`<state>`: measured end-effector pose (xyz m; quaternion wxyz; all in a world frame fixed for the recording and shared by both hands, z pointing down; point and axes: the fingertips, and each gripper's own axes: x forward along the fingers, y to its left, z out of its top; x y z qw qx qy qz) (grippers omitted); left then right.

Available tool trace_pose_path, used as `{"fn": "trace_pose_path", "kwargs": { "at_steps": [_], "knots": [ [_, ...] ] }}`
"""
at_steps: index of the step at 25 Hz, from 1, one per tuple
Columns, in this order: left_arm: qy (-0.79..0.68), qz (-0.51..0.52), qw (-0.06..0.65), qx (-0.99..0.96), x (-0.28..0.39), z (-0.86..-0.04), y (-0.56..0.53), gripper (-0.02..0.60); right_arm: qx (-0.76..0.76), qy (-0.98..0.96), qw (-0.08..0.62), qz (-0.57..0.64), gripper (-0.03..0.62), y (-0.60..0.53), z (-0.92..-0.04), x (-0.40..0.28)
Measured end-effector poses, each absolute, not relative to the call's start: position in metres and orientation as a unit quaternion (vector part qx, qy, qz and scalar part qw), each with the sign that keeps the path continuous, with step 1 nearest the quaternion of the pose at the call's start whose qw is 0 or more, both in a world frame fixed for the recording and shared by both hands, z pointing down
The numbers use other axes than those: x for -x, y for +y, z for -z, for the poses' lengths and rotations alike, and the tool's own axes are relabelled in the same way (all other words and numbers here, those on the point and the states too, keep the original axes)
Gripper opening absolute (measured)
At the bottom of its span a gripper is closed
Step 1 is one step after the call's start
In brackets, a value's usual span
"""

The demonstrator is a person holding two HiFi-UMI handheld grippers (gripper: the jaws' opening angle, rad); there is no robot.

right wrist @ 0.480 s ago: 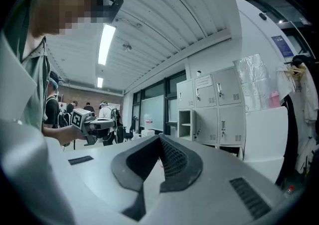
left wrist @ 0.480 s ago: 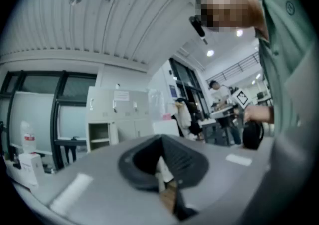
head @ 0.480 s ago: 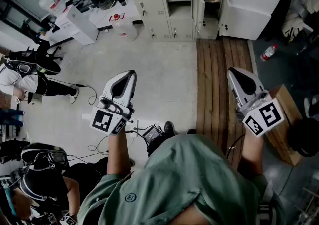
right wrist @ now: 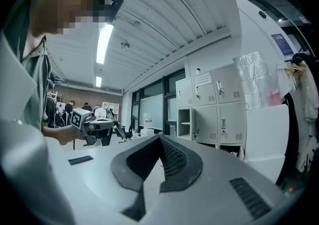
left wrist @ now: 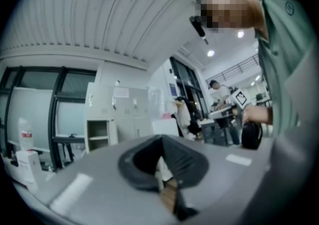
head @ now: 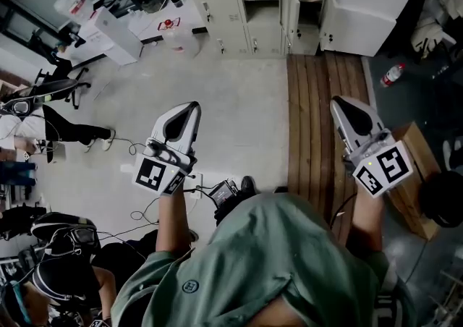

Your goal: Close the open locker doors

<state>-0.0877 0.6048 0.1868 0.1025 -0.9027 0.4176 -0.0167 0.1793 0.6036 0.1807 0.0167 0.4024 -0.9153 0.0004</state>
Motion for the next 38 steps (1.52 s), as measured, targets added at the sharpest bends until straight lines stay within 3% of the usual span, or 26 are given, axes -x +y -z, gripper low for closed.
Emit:
{"fn": "trace_pose_path", "kwargs": {
  "at_steps": [5,26,38],
  "knots": [
    [0.418,0.012,0.074,0.905,0.094,-0.198,0.581,-0.002,-0.400,-0.916,0.019,-0.002,0.005,0.589,-0.185,-0.167],
    [0.353,-0.003,0.086,0.932,0.162,-0.189,0.485,-0.002,-0.442,-0.897,0.003,0.003,0.005,0.498,-0.174,-0.081],
    [0.397,-0.014,0.070,0.915,0.157,-0.204,0.402,-0.002,-0.395,-0.919,0.009,0.013,0.005,0.385,-0.173,-0.082]
  ]
}}
